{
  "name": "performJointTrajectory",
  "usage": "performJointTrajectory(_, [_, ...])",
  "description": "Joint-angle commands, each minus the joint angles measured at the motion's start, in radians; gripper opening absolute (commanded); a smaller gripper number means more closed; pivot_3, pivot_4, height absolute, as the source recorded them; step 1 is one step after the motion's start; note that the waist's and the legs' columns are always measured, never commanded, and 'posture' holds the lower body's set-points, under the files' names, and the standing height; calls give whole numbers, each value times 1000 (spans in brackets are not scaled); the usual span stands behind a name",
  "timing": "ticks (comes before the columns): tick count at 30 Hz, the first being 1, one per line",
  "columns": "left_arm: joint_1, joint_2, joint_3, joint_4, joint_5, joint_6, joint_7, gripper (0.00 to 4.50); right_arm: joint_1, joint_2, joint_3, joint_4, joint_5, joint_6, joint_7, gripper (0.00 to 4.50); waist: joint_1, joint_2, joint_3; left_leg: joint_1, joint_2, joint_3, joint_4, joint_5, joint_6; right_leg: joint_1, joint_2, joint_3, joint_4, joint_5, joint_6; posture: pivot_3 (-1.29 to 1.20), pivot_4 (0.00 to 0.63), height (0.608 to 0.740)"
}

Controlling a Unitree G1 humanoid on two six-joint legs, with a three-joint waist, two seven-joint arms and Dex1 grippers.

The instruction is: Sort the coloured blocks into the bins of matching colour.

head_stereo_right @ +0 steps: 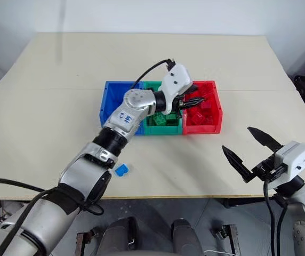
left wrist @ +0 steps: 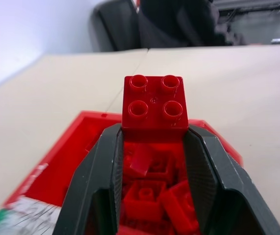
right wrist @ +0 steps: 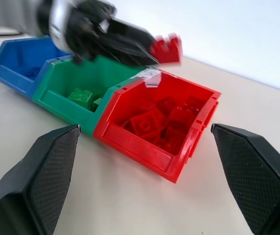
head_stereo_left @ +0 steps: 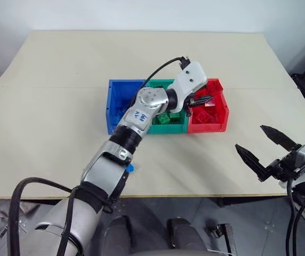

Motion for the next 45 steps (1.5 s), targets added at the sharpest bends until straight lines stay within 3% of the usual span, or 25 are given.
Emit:
performJointTrajectory(1, [-43,-11,13,90,36,-72,7,1418,7,10,-2,-55,4,-3,-28,4500,1,0,0,0,0,0,0,0,0,-1,1,0,1,0,1,0,150,740])
performJointTrajectory(7, [-52,-3,58,136,34,-116,-10,3335,-2,19,14,-58,18,-1,-31,4500,5,0,0,-1,0,1,0,1,-2,-7,1,2,5,-1,2,0,150,740])
performJointTrajectory(11, [11,44,74,40,8,-159,-109,4487,-37,6,35,-28,12,-6,-16,4500,1,0,0,-1,0,2,1,1,-2,-7,1,3,6,-1,2,0,150,740])
performJointTrajectory(18, [328,255,120,-445,-124,-87,-349,4487,-129,-49,97,51,8,-2,85,4500,-2,1,0,1,2,4,1,2,-4,-9,3,4,13,-1,2,0,150,740])
performJointTrajectory(24, [656,484,219,-842,-361,21,-580,4487,-194,-117,156,141,21,-3,240,4500,-2,1,0,1,4,3,2,2,-4,-9,3,4,17,-1,2,0,150,740])
performJointTrajectory(28, [899,636,370,-945,-396,86,-540,4487,-246,-157,213,189,38,-9,389,4500,-2,1,0,3,3,2,7,2,-3,-6,3,4,18,-1,2,0,150,740])
performJointTrajectory(33, [1091,717,504,-1032,-449,152,-504,4487,-291,-190,235,272,11,-50,502,4500,0,0,0,4,3,0,13,-1,3,0,1,3,17,-1,1,0,150,740])
performJointTrajectory(37, [1249,771,606,-997,-428,110,-524,4487,-309,-219,252,326,4,-60,593,4500,-3,0,0,5,2,1,16,-7,6,5,-1,2,12,0,-1,0,150,740])
performJointTrajectory(45, [1331,784,610,-1055,-411,83,-493,4487,-344,-239,266,406,-21,-98,674,4500,-2,0,0,5,3,2,15,-11,6,6,-2,1,7,-1,-2,0,150,740])
